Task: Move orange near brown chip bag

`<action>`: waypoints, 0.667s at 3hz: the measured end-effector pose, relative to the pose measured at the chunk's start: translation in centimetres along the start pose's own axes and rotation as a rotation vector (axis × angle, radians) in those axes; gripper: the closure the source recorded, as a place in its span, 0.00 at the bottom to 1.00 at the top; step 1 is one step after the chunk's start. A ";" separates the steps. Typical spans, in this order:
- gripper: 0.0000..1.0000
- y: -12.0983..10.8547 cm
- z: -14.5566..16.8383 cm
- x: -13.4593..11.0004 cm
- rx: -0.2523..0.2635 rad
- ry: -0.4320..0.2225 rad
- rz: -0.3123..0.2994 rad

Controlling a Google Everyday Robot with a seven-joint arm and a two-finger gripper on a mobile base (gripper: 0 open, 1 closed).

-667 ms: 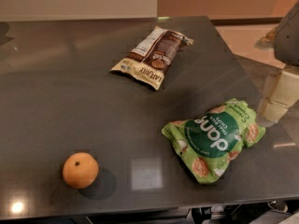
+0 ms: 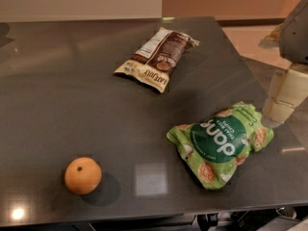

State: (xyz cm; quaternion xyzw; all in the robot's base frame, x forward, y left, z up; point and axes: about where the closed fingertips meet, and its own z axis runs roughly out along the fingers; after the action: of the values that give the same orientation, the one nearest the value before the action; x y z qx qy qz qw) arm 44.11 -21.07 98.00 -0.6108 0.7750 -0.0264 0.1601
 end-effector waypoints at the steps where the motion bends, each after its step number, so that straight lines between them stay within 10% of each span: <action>1: 0.00 -0.2 -0.1 -3.0 -0.036 -0.085 -0.049; 2: 0.00 0.9 0.4 -7.2 -0.093 -0.182 -0.117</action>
Offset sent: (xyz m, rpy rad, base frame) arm -0.0005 0.1226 0.0086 0.2577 0.0792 0.3010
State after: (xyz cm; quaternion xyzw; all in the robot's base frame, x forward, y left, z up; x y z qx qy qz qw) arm 44.80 -13.89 99.01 -0.6617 0.7205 0.0559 0.1997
